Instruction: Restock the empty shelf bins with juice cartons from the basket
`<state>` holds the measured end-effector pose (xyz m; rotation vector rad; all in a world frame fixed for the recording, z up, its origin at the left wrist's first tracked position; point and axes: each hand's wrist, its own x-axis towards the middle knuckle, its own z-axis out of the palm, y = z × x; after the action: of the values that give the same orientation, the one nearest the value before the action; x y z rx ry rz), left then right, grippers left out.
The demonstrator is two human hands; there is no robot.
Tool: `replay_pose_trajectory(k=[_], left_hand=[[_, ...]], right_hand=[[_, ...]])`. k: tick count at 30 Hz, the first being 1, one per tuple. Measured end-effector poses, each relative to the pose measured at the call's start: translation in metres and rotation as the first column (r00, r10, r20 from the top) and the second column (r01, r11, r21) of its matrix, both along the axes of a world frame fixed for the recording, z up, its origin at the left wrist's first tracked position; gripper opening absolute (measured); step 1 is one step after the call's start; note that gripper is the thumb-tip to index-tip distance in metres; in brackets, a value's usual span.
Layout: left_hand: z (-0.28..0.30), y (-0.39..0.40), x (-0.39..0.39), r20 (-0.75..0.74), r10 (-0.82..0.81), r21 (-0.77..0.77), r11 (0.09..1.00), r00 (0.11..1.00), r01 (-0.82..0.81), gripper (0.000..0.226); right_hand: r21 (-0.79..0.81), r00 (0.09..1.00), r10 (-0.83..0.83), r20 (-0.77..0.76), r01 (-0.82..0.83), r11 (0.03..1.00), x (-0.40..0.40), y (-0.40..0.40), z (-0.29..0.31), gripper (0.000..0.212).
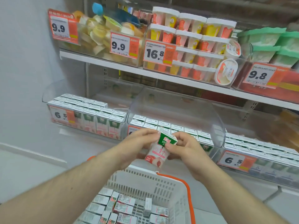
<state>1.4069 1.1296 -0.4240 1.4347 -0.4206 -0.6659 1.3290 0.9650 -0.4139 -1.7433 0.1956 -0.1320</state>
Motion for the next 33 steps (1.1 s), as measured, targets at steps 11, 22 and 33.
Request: replay_pose_trajectory(k=[11,22,33], left_hand=[[-0.002,0.068,0.051,0.329,0.095,-0.021,0.995,0.939,-0.093,0.039],[-0.005,0.102,0.111,-0.140,0.719,0.001,0.687,0.680,-0.726,0.006],[-0.024,0.094,0.126,-0.481,0.521,0.067,0.824,0.706,-0.562,0.015]], right_hand=[[-0.204,0.996,0.074,0.052,-0.062,0.977,0.058,0.066,0.019,0.028],[-0.713,0.982,0.010,0.186,0.128,0.690,0.194,0.115,0.081,0.026],[-0.677,0.927,-0.099,-0.363,-0.189,0.711,0.286,0.142,0.025,0.033]])
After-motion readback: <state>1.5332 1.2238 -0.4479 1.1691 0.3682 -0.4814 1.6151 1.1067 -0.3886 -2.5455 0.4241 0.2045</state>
